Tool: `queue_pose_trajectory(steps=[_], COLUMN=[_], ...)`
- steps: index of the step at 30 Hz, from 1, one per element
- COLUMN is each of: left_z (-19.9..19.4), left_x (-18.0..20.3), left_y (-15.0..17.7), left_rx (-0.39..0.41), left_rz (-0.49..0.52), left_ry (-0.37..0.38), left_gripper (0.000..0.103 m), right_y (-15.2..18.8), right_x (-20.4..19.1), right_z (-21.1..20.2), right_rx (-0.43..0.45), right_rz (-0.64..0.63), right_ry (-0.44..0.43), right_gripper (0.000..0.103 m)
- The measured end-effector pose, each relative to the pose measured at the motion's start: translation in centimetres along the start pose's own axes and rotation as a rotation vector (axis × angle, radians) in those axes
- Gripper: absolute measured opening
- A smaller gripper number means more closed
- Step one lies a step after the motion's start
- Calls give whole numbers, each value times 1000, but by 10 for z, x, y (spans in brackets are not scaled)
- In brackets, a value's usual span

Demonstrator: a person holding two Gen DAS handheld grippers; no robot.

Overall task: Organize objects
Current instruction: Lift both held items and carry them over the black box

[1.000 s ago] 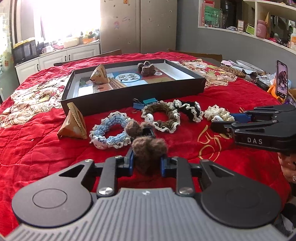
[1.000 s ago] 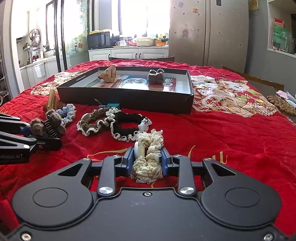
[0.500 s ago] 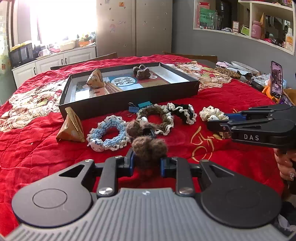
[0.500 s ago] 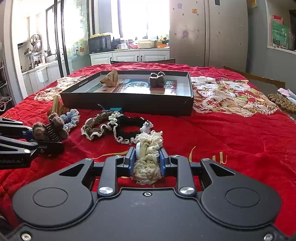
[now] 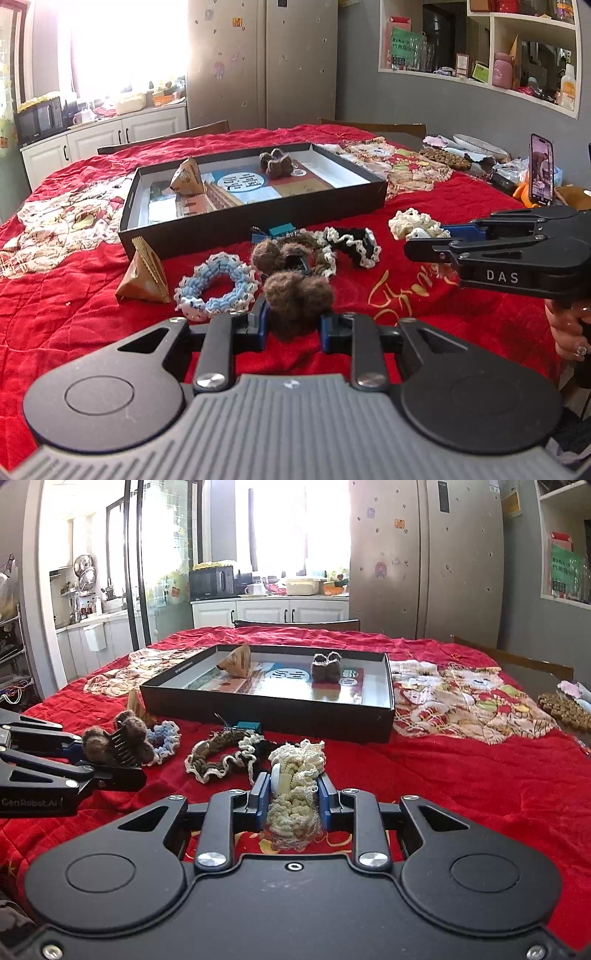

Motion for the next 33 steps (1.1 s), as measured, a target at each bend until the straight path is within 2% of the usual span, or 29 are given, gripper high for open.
queue_pose_trajectory(steps=[17, 25, 33], left_z=[-7, -6, -4], left_x=[-1, 0, -6], left_y=[-20, -34, -54], left_rx=[38, 74, 116], left_rz=[9, 32, 13], left_ry=[12, 9, 3], left_gripper=[29, 29, 29], right_y=[-23, -39, -54], right_x=[-3, -2, -2], right_z=[-10, -8, -2], right_rx=[34, 57, 69], right_rz=[-45, -75, -102], right_ry=[-13, -1, 18], right_gripper=[25, 25, 25])
Point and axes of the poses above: each gripper's, at about its wrist camera, not at the fingertips, and z roughly the way its jaws point, x to its right, y to its underside, the point moved 8 cm from there along z, roughly the way its jaws point, and after that the axes turned 7 degrees about -z, right-handed, at the moved point
